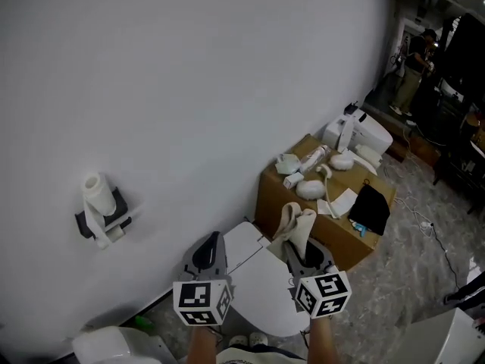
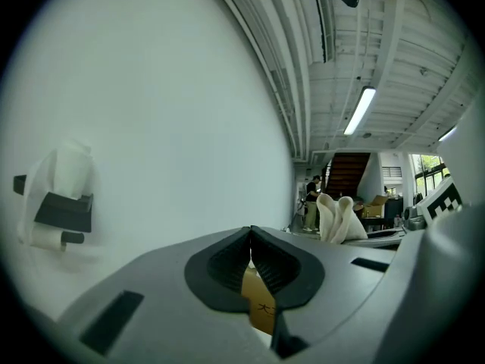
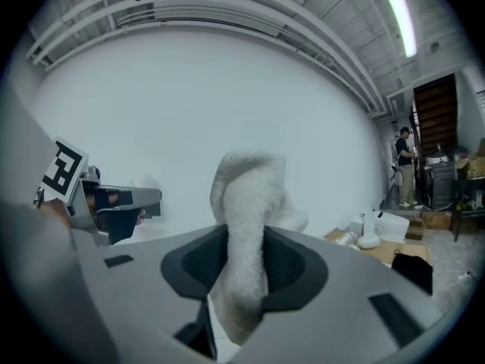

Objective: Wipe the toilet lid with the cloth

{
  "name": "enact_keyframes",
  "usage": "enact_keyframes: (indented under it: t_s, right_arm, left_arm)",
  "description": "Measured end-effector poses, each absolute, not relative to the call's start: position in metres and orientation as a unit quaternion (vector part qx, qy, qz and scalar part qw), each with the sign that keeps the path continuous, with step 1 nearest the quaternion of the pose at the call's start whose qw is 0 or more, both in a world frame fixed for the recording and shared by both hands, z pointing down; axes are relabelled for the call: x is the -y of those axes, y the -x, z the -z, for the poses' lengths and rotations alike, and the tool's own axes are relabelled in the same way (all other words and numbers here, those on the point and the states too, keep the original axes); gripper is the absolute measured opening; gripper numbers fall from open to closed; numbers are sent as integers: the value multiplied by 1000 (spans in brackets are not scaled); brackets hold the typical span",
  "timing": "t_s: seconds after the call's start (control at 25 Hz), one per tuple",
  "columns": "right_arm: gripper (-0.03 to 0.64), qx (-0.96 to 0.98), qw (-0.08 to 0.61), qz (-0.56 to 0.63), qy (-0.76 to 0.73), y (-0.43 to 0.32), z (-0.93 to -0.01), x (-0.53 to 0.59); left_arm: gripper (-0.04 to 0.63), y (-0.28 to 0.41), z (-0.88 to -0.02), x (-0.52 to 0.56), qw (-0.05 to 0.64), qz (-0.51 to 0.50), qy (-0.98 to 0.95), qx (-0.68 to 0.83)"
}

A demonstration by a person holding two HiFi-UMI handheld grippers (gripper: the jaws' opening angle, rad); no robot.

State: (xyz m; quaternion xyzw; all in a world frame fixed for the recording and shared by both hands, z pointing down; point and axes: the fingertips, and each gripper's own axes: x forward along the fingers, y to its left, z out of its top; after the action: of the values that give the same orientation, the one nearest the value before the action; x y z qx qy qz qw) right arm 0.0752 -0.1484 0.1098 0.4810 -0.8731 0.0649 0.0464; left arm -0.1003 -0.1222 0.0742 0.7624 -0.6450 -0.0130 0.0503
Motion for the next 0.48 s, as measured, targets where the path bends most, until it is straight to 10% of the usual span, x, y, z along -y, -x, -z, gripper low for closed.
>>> enact_keyframes:
  t_s: [0.48]
  right_arm:
    - [121, 877, 15, -40, -478, -59, -84, 119]
  left_arm:
    - [9, 118, -57, 93, 30, 22, -749, 662]
